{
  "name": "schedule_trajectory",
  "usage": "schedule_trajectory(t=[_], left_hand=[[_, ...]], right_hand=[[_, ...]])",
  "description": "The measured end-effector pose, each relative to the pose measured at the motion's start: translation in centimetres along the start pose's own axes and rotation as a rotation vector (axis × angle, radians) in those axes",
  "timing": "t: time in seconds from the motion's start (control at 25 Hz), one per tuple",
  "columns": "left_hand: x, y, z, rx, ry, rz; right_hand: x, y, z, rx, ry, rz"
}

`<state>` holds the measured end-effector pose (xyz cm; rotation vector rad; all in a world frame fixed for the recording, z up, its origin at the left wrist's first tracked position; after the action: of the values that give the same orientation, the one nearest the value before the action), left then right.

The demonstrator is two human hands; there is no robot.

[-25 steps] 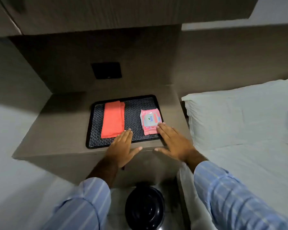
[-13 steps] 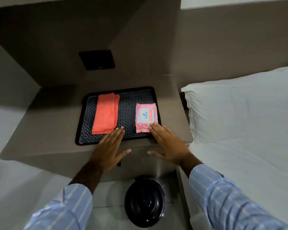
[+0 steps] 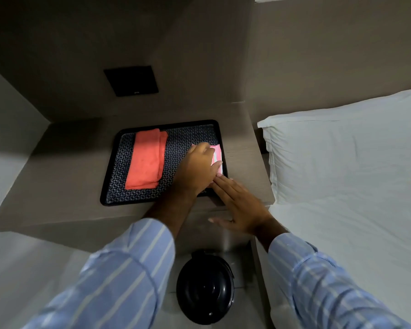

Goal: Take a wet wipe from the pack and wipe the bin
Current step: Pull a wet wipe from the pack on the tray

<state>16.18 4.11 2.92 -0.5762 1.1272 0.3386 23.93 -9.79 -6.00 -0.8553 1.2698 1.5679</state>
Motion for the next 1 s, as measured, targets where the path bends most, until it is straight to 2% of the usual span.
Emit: schedule_trajectory(t=[0.12, 0.2, 0.36, 0.48, 0.6, 0.72, 0.8, 0.88, 1.0], left_hand=[[1.0, -1.2, 2.6, -0.1, 0.161, 0.273], [1.4, -1.4, 2.9, -0.151, 0.135, 0.304], [1.6, -1.6, 2.5, -0.255, 0.038, 0.245], [1.0, -1.7, 2.5, -0.298, 0.039, 0.195], [-0.2, -0.5, 2.4, -0.37, 0.019, 0.019], [-1.7, 2.1, 1.9, -0.438, -0.137, -0.215], [-2.1, 3.7, 1.3, -0.405, -0.193, -0.292], [-2.1, 4.7, 0.7, -0.373, -0.171, -0.318], [-1.0, 4.9, 0.3, -0.345, -0.028, -0.274]], right_hand=[[0.2, -0.1, 0.0, -0.002, -0.019, 0.006], [0.3, -0.2, 0.0, 0.01, -0.013, 0.032], [0.3, -0.2, 0.0, 0.019, -0.01, 0.073], [0.1, -0.2, -0.1, 0.019, -0.022, 0.087], [0.2, -0.3, -0.1, -0.009, -0.044, 0.077], [0.5, -0.4, -0.2, -0.021, -0.061, 0.059], [0.6, -0.4, -0.2, -0.024, -0.068, 0.065], [0.6, -0.4, -0.2, -0.032, -0.075, 0.086], [0.4, -0.4, -0.3, -0.045, -0.092, 0.096]])
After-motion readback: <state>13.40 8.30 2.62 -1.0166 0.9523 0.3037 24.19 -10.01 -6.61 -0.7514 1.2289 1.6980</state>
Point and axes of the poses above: each hand's wrist, its own z-axis towards the middle knuckle, its own x-axis out of the palm, y = z × x, the point moved 3 cm from there along z, towards the middle knuckle, and after that the axes turned 6 degrees about -y, right-handed, at the moved point
